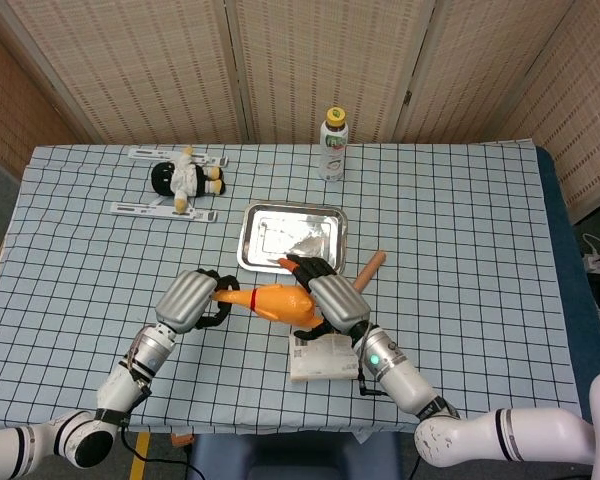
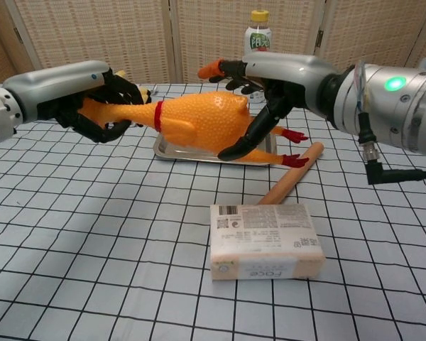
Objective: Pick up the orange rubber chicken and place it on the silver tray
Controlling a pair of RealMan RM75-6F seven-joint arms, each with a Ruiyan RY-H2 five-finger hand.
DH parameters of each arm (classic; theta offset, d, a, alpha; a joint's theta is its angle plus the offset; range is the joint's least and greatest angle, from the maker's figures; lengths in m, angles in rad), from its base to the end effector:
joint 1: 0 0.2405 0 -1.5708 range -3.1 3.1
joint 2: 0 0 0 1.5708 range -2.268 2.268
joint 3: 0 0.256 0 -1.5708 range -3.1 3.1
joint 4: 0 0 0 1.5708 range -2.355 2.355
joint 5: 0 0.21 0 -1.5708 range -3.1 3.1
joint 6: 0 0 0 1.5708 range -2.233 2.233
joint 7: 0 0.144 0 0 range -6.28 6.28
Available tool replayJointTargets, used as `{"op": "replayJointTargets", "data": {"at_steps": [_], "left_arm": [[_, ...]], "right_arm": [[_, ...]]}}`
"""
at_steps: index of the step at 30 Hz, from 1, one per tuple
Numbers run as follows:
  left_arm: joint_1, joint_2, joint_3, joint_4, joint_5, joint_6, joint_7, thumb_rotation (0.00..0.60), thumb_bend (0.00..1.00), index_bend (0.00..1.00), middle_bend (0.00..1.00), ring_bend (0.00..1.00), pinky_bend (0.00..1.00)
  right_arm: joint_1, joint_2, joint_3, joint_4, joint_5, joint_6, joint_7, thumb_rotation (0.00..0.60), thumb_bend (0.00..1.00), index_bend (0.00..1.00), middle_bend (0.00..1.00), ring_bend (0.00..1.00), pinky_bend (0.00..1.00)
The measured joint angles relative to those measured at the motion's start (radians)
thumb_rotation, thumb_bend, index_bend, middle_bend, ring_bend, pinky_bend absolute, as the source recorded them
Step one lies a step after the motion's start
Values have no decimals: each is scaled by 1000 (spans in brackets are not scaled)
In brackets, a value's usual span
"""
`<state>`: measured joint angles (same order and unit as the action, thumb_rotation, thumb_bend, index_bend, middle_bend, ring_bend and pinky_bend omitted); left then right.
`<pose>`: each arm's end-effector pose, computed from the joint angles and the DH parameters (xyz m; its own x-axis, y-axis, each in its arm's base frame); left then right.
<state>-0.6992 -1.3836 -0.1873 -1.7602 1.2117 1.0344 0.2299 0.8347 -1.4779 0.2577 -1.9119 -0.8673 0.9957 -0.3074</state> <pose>-0.1139 0.3143 0.0306 0.2863 0.2583 0.9227 0.8846 -0.4414 -0.1509 -0.0501 -0.3011 -0.0013 0.0957 -0.4728 0.8760 -0.9364 -0.3413 -0.0819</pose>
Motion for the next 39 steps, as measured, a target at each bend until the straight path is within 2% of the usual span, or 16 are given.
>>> {"op": "replayJointTargets", "data": {"at_steps": [10, 11, 13, 15, 16, 18, 21, 24, 30, 37, 39], "left_arm": [[-6, 11, -1, -18, -9, 0, 9, 600, 886, 753, 628, 441, 456], [-7, 10, -1, -18, -10, 0, 9, 600, 886, 753, 628, 441, 456], [-8, 9, 0, -17, -11, -1, 9, 600, 886, 754, 629, 441, 456], [-10, 8, 1, -15, -12, -2, 9, 600, 886, 754, 628, 441, 456], [-10, 8, 1, -15, -12, -1, 9, 600, 886, 754, 629, 441, 456], [-10, 9, 0, -13, -12, 0, 8, 600, 886, 753, 629, 441, 456], [-10, 11, 0, -10, -17, 0, 7, 600, 886, 753, 629, 441, 455], [-10, 14, 1, -6, -20, -1, 4, 600, 886, 753, 629, 441, 455], [-12, 14, 4, -4, -19, -3, 0, 600, 882, 753, 629, 442, 455], [-13, 12, 7, -10, -16, 2, 9, 600, 879, 753, 629, 442, 456], [-13, 14, 7, -13, -17, 3, 10, 600, 884, 753, 629, 442, 455]], "right_arm": [[1, 7, 2, 4, 12, -14, 37, 600, 88, 0, 0, 0, 2], [4, 5, 3, 4, 25, -19, 40, 600, 88, 0, 0, 0, 44], [9, -1, 6, 4, 48, -25, 46, 600, 89, 133, 74, 97, 322], [14, -15, 12, 4, 74, -23, 55, 600, 103, 504, 335, 403, 690], [16, -20, 14, 4, 81, -24, 60, 600, 115, 638, 442, 514, 776], [22, -24, 14, 5, 86, -37, 67, 600, 146, 858, 599, 668, 867], [23, -32, 13, 12, 66, -34, 74, 600, 199, 993, 711, 779, 936], [19, -40, 10, 19, 32, -10, 78, 600, 245, 1000, 736, 830, 991], [15, -36, -8, 21, 4, 9, 49, 600, 353, 1000, 737, 866, 1000], [20, -34, -24, 11, 7, 21, 12, 600, 357, 1000, 737, 869, 1000], [17, -41, -19, 12, 0, 29, 17, 600, 356, 987, 734, 833, 988]]}}
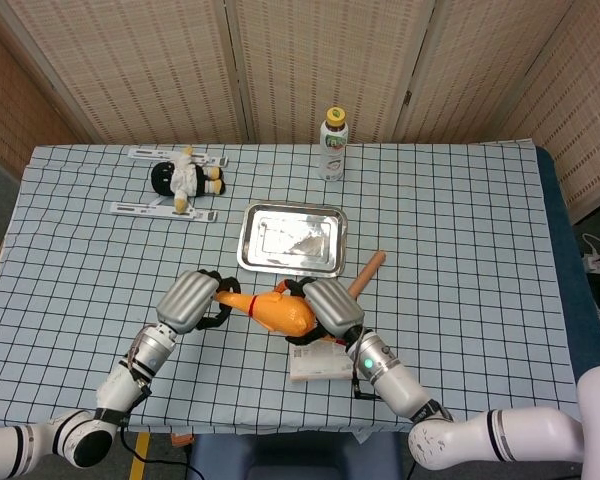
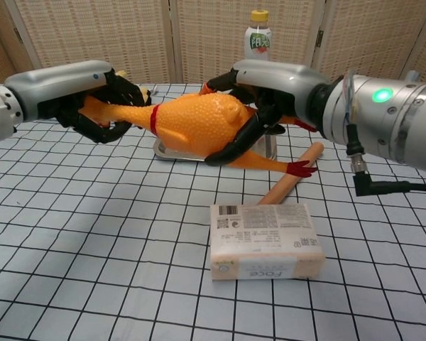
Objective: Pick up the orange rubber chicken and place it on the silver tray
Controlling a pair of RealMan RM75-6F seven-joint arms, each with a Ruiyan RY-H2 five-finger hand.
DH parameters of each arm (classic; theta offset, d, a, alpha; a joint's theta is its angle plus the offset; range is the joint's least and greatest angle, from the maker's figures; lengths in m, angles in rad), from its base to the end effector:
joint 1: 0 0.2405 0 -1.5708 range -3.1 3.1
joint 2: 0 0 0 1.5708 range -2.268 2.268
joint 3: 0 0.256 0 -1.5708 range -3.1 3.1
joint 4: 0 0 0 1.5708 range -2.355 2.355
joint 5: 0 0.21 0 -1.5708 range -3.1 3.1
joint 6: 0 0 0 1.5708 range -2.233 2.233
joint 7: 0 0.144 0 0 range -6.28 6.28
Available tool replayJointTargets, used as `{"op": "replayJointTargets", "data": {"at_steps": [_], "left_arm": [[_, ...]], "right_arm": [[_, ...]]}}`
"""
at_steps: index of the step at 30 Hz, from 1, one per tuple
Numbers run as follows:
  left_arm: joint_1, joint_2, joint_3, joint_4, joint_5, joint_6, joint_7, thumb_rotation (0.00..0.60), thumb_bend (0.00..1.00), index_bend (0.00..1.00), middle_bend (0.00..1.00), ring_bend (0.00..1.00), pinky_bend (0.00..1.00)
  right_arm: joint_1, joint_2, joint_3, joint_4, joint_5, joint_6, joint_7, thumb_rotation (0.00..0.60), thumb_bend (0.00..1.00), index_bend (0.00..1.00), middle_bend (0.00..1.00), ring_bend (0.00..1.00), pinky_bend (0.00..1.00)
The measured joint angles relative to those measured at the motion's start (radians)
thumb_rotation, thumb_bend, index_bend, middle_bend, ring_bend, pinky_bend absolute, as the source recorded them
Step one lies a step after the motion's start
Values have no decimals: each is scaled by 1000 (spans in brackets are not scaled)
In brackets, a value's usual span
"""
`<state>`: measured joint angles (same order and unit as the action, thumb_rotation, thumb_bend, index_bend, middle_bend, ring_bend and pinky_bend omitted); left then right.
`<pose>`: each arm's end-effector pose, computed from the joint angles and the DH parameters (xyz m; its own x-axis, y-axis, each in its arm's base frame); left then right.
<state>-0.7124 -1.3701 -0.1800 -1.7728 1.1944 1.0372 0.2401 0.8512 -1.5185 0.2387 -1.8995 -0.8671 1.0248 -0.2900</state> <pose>-0.1126 0.3149 0.0330 0.2967 0.2589 0.9192 0.8826 -0.4419 -0.1604 -0.0456 -0.2963 -0.0113 0.0713 -0.4847 0.8718 -0.9362 -0.3340 -0.1092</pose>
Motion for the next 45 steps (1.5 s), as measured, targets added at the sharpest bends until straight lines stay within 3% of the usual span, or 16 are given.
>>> {"op": "replayJointTargets", "data": {"at_steps": [2, 3, 4, 6, 7, 10, 13, 19, 27, 35, 45], "left_arm": [[0, 2, 0, -2, -2, 1, 0, 600, 885, 753, 628, 441, 455], [0, 2, 0, -2, -2, 2, 0, 600, 886, 753, 629, 441, 455], [1, 3, 0, -1, -2, 2, 1, 600, 885, 753, 629, 441, 456], [1, 2, 2, 1, -3, 2, 2, 600, 885, 753, 629, 441, 456], [1, 2, 3, 4, -4, 2, 3, 600, 884, 753, 629, 441, 456], [2, -2, 5, 12, -10, 1, 1, 600, 884, 754, 629, 442, 456], [1, -4, 4, 23, -19, -7, -6, 600, 886, 754, 629, 442, 457], [-16, -11, -16, 55, -53, -37, -27, 600, 886, 753, 628, 442, 463], [-59, -40, -47, 131, -117, -106, -50, 600, 887, 753, 627, 446, 474], [-174, -181, -89, 424, -195, -237, -73, 600, 885, 753, 626, 447, 474], [-306, -397, -123, 872, -180, -393, -202, 600, 877, 753, 625, 446, 473]], "right_arm": [[-9, -10, 5, 3, -20, 24, 24, 600, 331, 776, 607, 648, 852], [-13, -11, 6, 3, -31, 34, 38, 600, 305, 587, 479, 504, 733], [-16, -10, 6, 3, -40, 39, 51, 600, 264, 326, 283, 308, 568], [-20, 1, 4, 2, -48, 23, 73, 600, 197, 54, 55, 69, 325], [-21, 10, 3, 1, -49, 6, 80, 600, 159, 1, 3, 9, 217], [-23, 57, -2, 0, -59, -63, 105, 600, 88, 0, 0, 0, 58], [-30, 91, -12, 1, -92, -95, 133, 600, 61, 0, 0, 0, 7], [-61, 174, -30, -8, -156, -156, 233, 600, 50, 0, 0, 0, 0], [-131, 288, -48, -23, -253, -148, 340, 600, 50, 0, 0, 0, 0], [-193, 428, -58, 9, -391, -147, 510, 600, 49, 0, 0, 0, 0], [-203, 426, -85, 155, -445, -190, 577, 600, 49, 0, 0, 0, 0]]}}
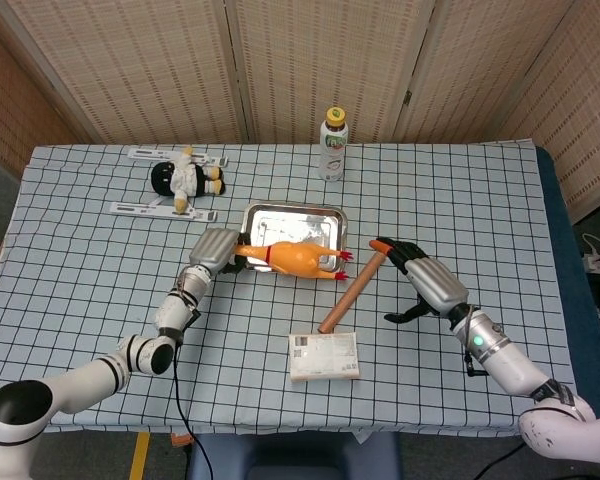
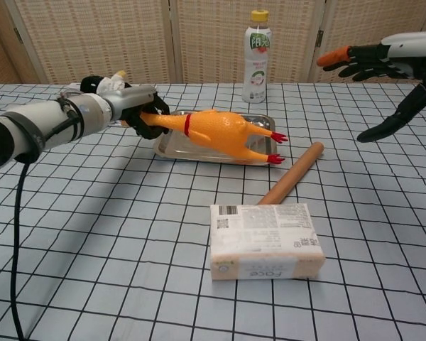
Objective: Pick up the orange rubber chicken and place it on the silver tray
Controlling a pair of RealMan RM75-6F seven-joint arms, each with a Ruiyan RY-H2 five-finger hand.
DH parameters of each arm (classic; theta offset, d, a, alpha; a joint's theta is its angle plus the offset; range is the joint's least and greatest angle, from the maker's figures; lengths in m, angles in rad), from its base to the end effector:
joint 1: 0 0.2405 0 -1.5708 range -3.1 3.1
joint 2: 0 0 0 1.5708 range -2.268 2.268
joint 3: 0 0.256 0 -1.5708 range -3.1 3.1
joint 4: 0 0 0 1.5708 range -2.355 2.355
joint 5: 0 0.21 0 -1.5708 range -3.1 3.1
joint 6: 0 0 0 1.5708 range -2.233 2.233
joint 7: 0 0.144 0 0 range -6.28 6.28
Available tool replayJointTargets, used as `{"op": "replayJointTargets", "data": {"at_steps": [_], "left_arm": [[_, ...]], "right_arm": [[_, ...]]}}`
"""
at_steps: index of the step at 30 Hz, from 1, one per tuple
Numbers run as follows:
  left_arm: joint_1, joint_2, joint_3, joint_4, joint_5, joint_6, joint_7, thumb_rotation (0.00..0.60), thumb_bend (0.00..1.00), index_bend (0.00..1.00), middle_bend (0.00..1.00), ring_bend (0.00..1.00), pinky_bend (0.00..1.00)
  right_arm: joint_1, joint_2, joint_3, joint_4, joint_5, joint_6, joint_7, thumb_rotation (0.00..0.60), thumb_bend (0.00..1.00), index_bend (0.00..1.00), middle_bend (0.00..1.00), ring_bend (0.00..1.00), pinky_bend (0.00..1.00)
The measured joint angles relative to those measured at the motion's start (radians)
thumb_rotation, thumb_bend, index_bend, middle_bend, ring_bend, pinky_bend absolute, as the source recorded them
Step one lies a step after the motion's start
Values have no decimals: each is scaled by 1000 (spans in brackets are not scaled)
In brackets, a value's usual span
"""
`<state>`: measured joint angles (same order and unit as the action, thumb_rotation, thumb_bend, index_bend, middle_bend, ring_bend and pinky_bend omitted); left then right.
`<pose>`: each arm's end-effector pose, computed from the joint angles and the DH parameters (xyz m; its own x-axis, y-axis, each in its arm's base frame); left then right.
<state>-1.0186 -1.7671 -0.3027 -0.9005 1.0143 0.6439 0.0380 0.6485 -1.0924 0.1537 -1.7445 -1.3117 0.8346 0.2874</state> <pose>-0.1170 0.4522 -0.0463 0.3307 0.3299 0.8842 0.9290 -0.2788 -0.2434 -0.1782 -0.3219 0.0912 0.1348 -0.4597 0.8778 -0.9638 -0.2665 0.0084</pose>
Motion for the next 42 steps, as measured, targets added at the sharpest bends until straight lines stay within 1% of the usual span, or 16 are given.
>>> {"op": "replayJointTargets", "data": {"at_steps": [4, 6, 7, 9, 11, 13, 16, 18, 19, 22, 27, 31, 35, 39, 42], "left_arm": [[-49, -79, -8, 184, 44, -55, -107, 600, 871, 751, 625, 446, 471], [-67, -109, -10, 253, 69, -71, -161, 600, 852, 736, 626, 446, 470], [-78, -126, -11, 294, 88, -79, -197, 600, 835, 713, 626, 446, 468], [-91, -148, -9, 342, 117, -85, -250, 600, 791, 639, 610, 445, 464], [-101, -163, -2, 372, 154, -89, -307, 600, 726, 478, 559, 434, 456], [-108, -173, 13, 392, 196, -89, -360, 600, 687, 324, 504, 414, 450], [-114, -183, 37, 416, 246, -88, -419, 600, 628, 88, 394, 355, 431], [-118, -189, 48, 427, 264, -86, -443, 600, 591, 14, 320, 308, 413], [-121, -193, 53, 433, 271, -85, -453, 600, 573, 0, 276, 279, 403], [-127, -204, 53, 448, 276, -73, -462, 600, 547, 0, 181, 211, 375], [-132, -213, 43, 454, 277, -40, -470, 600, 522, 0, 74, 124, 332], [-132, -199, 48, 433, 292, -28, -481, 600, 495, 0, 35, 90, 311], [-128, -174, 63, 390, 307, -29, -479, 600, 474, 0, 26, 68, 291], [-116, -140, 74, 314, 321, -12, -467, 600, 468, 0, 22, 62, 279], [-101, -103, 80, 231, 330, 20, -445, 600, 466, 0, 15, 49, 266]], "right_arm": [[9, -15, -8, 56, -5, -34, 28, 600, 50, 0, 0, 0, 0], [13, -23, -11, 82, -7, -46, 42, 600, 50, 0, 0, 0, 0], [15, -27, -12, 92, -8, -50, 48, 600, 49, 0, 0, 0, 0], [19, -37, -13, 113, -10, -60, 59, 600, 49, 0, 0, 0, 0], [24, -48, -15, 131, -13, -70, 71, 600, 49, 0, 0, 0, 0], [27, -56, -16, 142, -18, -74, 77, 600, 49, 0, 0, 0, 0], [30, -62, -16, 148, -24, -75, 86, 600, 50, 0, 0, 0, 0], [30, -63, -17, 148, -28, -72, 89, 600, 50, 0, 0, 0, 0], [29, -63, -18, 147, -29, -72, 89, 600, 50, 0, 0, 0, 0], [27, -60, -21, 144, -31, -72, 90, 600, 49, 0, 0, 0, 0], [24, -54, -23, 139, -32, -67, 91, 600, 50, 0, 0, 0, 0], [22, -49, -22, 133, -34, -62, 93, 600, 50, 0, 0, 0, 0], [19, -43, -20, 124, -38, -51, 97, 600, 50, 0, 0, 0, 0], [15, -39, -21, 113, -39, -45, 94, 600, 49, 0, 0, 0, 0], [10, -33, -23, 97, -40, -36, 86, 600, 50, 0, 0, 0, 0]]}}
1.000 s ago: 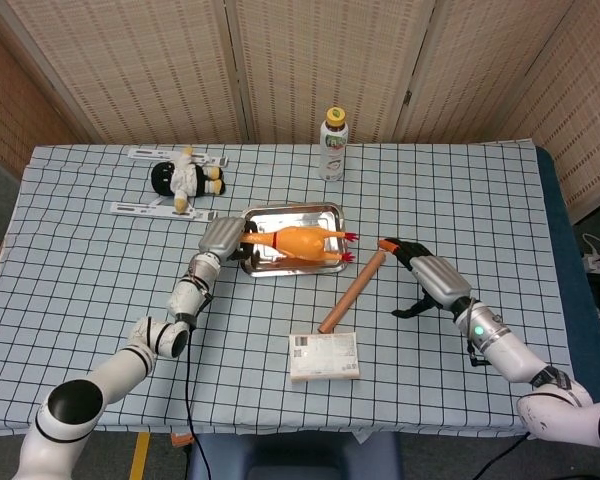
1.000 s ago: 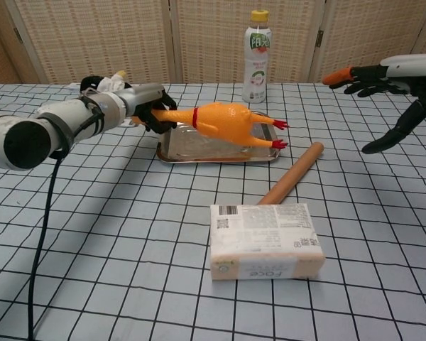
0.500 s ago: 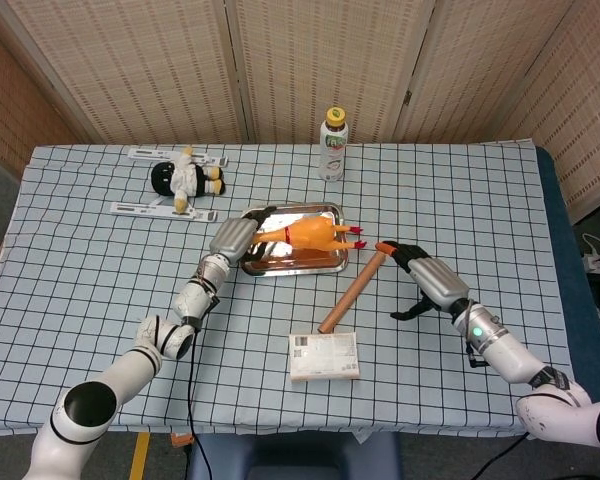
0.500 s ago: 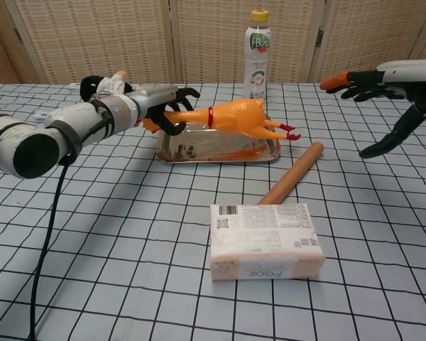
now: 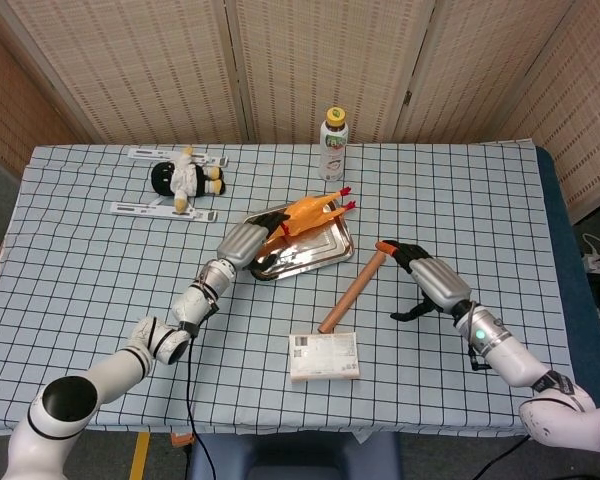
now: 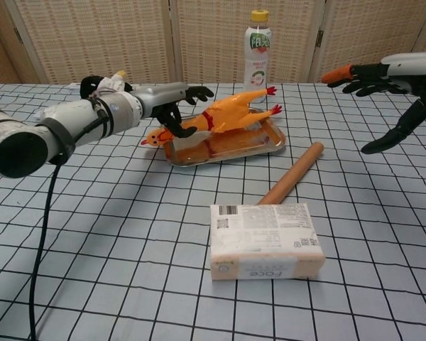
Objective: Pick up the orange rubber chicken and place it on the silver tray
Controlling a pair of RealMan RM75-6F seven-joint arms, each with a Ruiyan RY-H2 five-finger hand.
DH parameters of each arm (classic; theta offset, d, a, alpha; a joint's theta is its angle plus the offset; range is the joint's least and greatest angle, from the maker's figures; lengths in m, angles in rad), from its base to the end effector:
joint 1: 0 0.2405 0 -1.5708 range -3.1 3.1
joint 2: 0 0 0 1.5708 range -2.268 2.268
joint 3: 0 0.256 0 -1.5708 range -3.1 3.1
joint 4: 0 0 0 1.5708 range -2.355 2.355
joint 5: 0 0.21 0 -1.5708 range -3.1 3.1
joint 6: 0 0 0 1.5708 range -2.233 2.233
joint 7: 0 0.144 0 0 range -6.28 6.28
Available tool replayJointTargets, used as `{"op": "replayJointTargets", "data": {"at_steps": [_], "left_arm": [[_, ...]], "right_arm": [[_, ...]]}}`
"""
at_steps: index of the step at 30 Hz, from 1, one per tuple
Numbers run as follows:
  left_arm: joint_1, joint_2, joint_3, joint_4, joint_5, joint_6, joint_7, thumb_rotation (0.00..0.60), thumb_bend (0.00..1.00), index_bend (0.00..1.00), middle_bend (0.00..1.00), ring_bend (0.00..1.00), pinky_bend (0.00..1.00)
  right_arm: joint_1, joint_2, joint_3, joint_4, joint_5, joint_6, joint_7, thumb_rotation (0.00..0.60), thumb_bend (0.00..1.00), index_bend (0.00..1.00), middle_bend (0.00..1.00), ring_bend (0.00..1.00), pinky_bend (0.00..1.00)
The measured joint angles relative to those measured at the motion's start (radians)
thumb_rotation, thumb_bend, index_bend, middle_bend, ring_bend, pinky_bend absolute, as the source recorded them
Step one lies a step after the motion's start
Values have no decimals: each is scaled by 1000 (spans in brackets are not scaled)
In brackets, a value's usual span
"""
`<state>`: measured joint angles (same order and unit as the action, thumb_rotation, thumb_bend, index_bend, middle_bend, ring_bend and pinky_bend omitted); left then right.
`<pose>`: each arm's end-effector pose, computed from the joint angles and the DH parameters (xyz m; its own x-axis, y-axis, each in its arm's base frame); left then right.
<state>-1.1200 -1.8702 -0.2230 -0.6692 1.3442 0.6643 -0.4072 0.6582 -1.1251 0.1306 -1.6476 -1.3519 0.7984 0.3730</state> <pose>-0.0838 0.4607 -0.0675 0.3126 0.3354 0.8887 0.8867 -0.4385 -0.1464 -0.1966 -0.3294 0.0836 0.1333 -0.4896 0.8617 -0.9708 -0.2397 0.0140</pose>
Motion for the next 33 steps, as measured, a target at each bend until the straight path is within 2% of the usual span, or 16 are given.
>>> {"op": "replayJointTargets", "data": {"at_steps": [6, 12, 16, 19, 22, 26, 29, 33], "left_arm": [[60, 125, 12, -260, 13, 98, 93, 600, 465, 0, 7, 18, 233], [187, 329, 58, -647, 26, 244, 244, 600, 457, 0, 0, 0, 130], [351, 534, 149, -925, 55, 407, 370, 600, 457, 0, 0, 0, 78], [495, 654, 228, -1040, 90, 566, 448, 600, 456, 0, 0, 0, 44], [648, 690, 297, -1060, 129, 742, 512, 600, 456, 0, 0, 0, 34], [854, 689, 382, -1001, 176, 944, 550, 600, 456, 0, 0, 0, 34], [962, 680, 433, -926, 219, 1027, 553, 600, 455, 0, 0, 0, 34], [1013, 671, 457, -873, 284, 1065, 567, 600, 459, 0, 0, 0, 34]], "right_arm": [[-29, 28, -7, -65, -7, 61, -59, 600, 49, 0, 0, 0, 0], [-100, 75, -44, -154, -21, 162, -194, 600, 49, 0, 0, 0, 0], [-179, 90, -85, -202, -39, 281, -348, 600, 49, 0, 0, 0, 0], [-267, 87, -129, -224, -78, 415, -467, 600, 50, 0, 0, 0, 0], [-372, 68, -177, -220, -141, 568, -547, 600, 50, 0, 0, 0, 0], [-532, 12, -239, -145, -244, 782, -597, 600, 49, 0, 0, 0, 0], [-622, -28, -268, -53, -294, 888, -585, 600, 50, 0, 0, 0, 0], [-674, -43, -288, 9, -347, 940, -530, 600, 49, 0, 0, 0, 0]]}}
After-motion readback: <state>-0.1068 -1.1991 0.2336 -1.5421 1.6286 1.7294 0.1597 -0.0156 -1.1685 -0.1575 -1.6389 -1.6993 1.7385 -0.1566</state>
